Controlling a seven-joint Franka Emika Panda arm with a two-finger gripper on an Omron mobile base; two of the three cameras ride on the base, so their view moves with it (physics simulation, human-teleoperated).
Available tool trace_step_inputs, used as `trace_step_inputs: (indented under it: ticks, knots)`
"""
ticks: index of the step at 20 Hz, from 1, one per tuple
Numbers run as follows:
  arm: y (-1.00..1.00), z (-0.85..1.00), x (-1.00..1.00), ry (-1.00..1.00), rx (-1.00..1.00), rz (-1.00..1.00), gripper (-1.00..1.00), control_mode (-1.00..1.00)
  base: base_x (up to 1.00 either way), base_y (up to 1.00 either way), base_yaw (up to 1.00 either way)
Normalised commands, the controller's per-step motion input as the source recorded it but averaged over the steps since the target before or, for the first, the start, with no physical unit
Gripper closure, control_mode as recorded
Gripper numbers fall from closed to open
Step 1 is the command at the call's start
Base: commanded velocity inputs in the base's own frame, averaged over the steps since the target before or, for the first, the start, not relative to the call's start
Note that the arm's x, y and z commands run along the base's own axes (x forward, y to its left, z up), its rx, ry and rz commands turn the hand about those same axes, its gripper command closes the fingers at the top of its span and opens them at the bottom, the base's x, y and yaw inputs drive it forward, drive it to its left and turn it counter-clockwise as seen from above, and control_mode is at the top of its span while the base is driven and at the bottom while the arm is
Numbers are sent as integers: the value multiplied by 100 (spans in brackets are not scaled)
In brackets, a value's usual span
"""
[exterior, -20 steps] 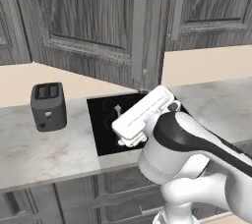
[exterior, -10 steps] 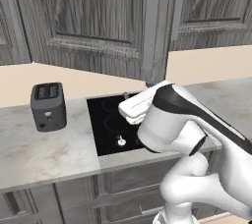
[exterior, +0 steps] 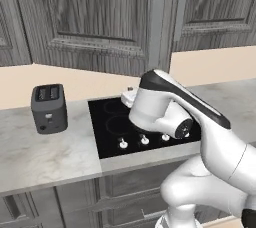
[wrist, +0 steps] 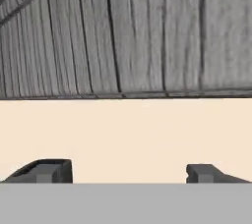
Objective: Pick the mug and place it in the sink. Pick the bowl and place it in the open cabinet and then close the cabinet.
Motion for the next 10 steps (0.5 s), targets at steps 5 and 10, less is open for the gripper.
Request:
trace_step_inputs:
  ticks: [5,10]
  knots:
    - [-15,43,56,38,12,-41,-100,-100,0,0,0]
    - [-22,73,91,21,5,-36,-100,-100,0,0,0]
